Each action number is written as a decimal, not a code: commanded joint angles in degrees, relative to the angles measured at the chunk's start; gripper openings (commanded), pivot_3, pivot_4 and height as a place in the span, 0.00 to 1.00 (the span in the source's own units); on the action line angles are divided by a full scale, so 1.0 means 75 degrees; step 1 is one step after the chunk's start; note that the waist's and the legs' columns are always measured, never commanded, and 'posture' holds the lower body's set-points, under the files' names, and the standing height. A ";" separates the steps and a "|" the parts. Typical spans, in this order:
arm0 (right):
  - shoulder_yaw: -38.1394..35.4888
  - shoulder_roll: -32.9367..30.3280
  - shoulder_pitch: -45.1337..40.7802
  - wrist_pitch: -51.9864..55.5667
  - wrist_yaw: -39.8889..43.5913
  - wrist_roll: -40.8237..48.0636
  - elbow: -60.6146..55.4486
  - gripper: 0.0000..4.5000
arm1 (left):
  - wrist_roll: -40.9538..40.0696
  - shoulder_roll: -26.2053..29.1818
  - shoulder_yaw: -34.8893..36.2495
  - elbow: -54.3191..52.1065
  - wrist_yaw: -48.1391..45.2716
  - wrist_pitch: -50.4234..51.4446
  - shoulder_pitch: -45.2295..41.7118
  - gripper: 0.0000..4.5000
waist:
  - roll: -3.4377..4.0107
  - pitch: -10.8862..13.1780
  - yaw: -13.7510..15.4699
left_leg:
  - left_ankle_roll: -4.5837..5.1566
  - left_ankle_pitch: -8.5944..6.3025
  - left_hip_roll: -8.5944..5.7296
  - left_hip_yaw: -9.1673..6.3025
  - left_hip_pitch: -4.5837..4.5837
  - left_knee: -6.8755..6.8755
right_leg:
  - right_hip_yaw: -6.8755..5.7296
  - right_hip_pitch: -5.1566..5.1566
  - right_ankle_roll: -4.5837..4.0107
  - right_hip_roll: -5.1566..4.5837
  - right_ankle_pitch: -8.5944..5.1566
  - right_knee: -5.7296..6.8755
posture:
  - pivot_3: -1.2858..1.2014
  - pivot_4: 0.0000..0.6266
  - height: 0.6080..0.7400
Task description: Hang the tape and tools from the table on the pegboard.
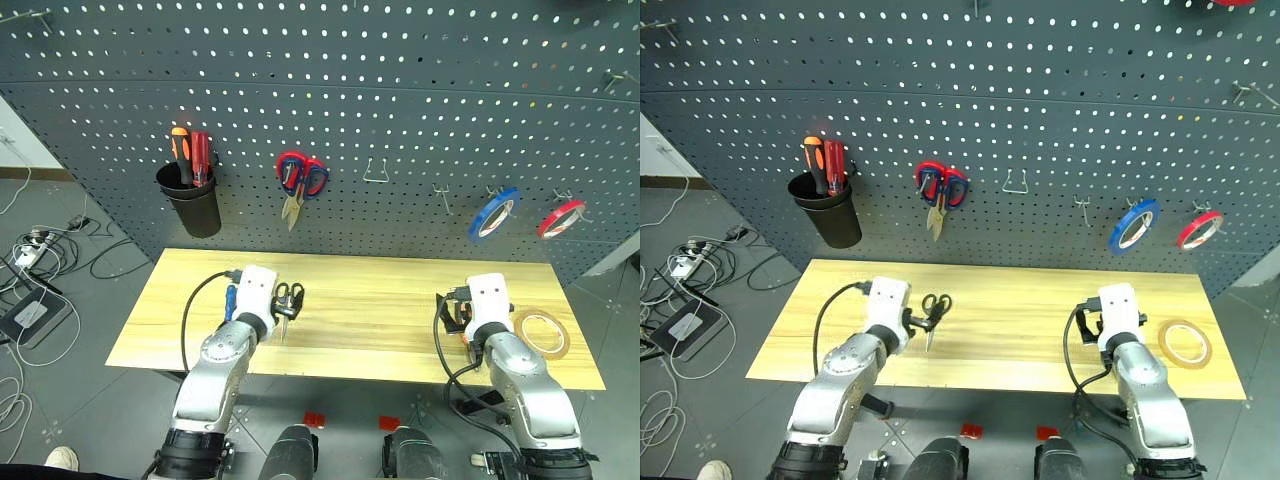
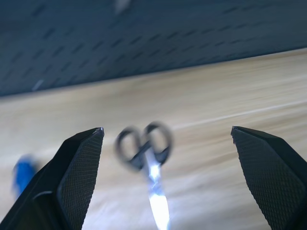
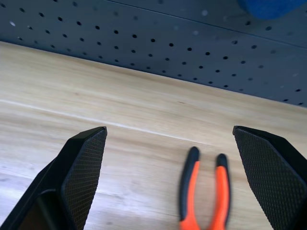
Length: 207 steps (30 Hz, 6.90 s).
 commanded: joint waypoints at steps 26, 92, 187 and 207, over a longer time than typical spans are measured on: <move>-0.1894 -0.1454 -0.1457 0.0557 0.0613 0.0833 0.2349 1.00 | 0.0644 -0.1809 -0.2713 0.6371 -0.5230 -0.4571 -0.5073 1.00 | -0.0057 0.1592 -0.0627 | 0.0043 -0.0023 0.0011 0.0023 -0.0037 0.0043 | 0.0003 -0.0014 0.0002 -0.0005 0.0001 0.0019 | 0.50 0.72 1.00; 0.1068 -0.0930 -0.0133 -0.4658 -0.0769 -0.2525 -0.0285 0.10 | -0.0461 -0.0350 -0.0099 -0.1943 -0.2967 -0.0552 -0.1602 1.00 | -0.0014 0.0986 -0.0365 | -0.0052 0.0031 0.0010 -0.0003 -0.0145 0.0034 | -0.0021 -0.0129 0.0010 -0.0021 0.0005 0.0015 | 0.55 0.28 1.00; -0.1074 -0.0411 -0.3191 0.2749 0.0437 0.0504 0.3285 0.99 | 0.0115 0.0495 -0.2160 0.0818 -0.4393 -0.2258 -0.2095 1.00 | -0.0026 0.1504 -0.0454 | 0.0033 -0.0017 0.0017 -0.0009 -0.0026 0.0032 | 0.0013 -0.0022 0.0004 -0.0006 0.0003 0.0020 | 0.54 0.68 1.00; 0.0370 -0.1242 -0.2260 0.1434 0.1701 0.0585 0.0649 0.67 | -0.0285 0.0343 -0.1829 0.0221 -0.4055 -0.1977 -0.1644 1.00 | -0.0019 0.1502 -0.0482 | 0.0014 -0.0006 0.0019 -0.0010 -0.0041 0.0026 | 0.0008 -0.0040 0.0005 -0.0010 0.0002 0.0009 | 0.53 0.50 1.00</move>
